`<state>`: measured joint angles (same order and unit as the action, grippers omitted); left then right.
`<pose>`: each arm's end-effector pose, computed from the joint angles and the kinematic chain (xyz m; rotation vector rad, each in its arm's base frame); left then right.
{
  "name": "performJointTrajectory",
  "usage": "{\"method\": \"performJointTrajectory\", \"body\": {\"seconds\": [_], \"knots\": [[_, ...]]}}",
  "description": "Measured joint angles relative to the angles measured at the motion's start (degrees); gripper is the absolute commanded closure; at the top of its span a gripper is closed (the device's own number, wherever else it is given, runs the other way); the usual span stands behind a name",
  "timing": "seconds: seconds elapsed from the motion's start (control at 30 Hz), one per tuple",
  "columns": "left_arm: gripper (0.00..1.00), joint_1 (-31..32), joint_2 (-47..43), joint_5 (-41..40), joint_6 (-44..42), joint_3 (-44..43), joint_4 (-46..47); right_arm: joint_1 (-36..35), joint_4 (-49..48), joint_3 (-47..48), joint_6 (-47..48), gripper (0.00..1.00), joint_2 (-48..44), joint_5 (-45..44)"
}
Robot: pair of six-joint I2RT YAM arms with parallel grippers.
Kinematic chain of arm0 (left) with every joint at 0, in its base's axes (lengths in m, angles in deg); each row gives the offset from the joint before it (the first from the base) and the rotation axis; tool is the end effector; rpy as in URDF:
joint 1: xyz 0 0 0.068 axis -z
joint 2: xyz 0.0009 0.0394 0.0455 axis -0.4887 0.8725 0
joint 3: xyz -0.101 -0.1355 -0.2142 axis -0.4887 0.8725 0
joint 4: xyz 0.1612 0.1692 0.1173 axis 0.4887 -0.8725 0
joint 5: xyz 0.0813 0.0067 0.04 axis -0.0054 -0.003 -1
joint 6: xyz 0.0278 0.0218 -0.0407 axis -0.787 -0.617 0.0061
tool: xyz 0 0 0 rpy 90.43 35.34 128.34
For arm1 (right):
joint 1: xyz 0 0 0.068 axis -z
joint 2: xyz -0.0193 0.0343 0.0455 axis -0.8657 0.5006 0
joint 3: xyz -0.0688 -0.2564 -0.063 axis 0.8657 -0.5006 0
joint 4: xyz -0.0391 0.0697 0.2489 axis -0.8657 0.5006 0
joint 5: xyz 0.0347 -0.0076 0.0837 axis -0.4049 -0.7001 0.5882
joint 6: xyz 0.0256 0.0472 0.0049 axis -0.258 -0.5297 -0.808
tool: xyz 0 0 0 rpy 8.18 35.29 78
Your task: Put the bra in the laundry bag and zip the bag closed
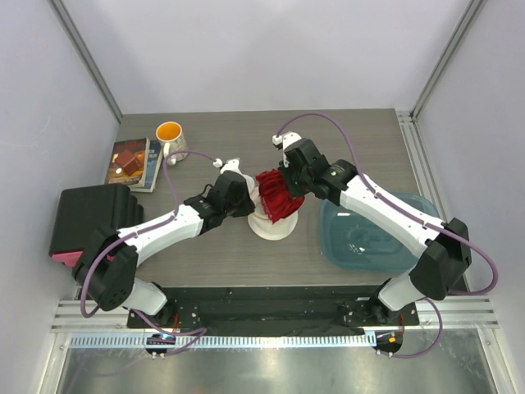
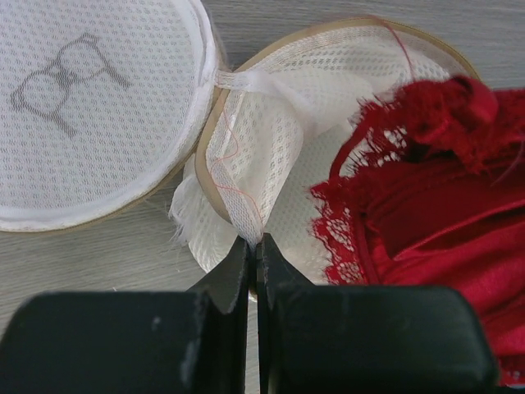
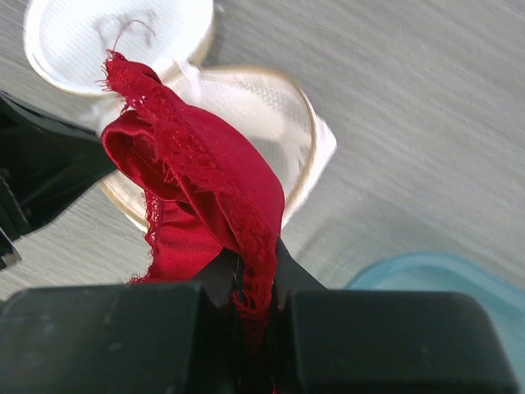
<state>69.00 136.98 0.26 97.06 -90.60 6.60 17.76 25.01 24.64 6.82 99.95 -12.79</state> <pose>0.2411 -0.1936 0.2243 -0.1363 2.3269 -0.5803 0.2478 0.2160 0.3217 -0.6179 2.2906 0.2060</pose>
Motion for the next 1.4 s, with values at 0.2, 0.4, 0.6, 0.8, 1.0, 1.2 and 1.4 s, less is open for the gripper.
{"method": "performJointTrajectory", "body": {"seconds": [0.2, 0.4, 0.6, 0.8, 1.0, 1.2, 1.4], "knots": [[1.0, 0.0, 0.0, 1.8, -1.3, -0.2, 0.2, -0.1, -4.3, 0.5, 3.8, 0.99, 1.6, 1.2], [1.0, 0.2, 0.0, 2.6, -2.6, -1.9, 0.1, -0.1, -9.6, -2.0, 7.9, 0.99, 5.2, 0.0], [1.0, 0.3, 0.0, 3.6, -2.9, -3.6, 0.1, -0.1, -18.3, -9.6, 10.4, 0.99, 3.1, -0.2], [1.0, 0.3, 0.0, 3.4, -4.7, -5.5, -1.9, -1.0, -20.9, -13.6, 11.3, 0.99, -0.3, -1.5], [1.0, 0.3, 1.3, 2.6, -7.4, -10.0, -4.2, -4.2, -20.4, -14.5, 10.7, 0.99, -2.7, -7.1], [1.0, 0.3, 4.0, 2.6, -9.7, -11.8, -6.0, -5.5, -19.5, -16.9, 11.0, 0.99, -4.9, -13.6], [1.0, 0.3, 5.0, 1.8, -11.1, -12.9, -7.9, -6.2, -18.2, -17.8, 11.0, 0.99, -5.4, -15.0]]}}
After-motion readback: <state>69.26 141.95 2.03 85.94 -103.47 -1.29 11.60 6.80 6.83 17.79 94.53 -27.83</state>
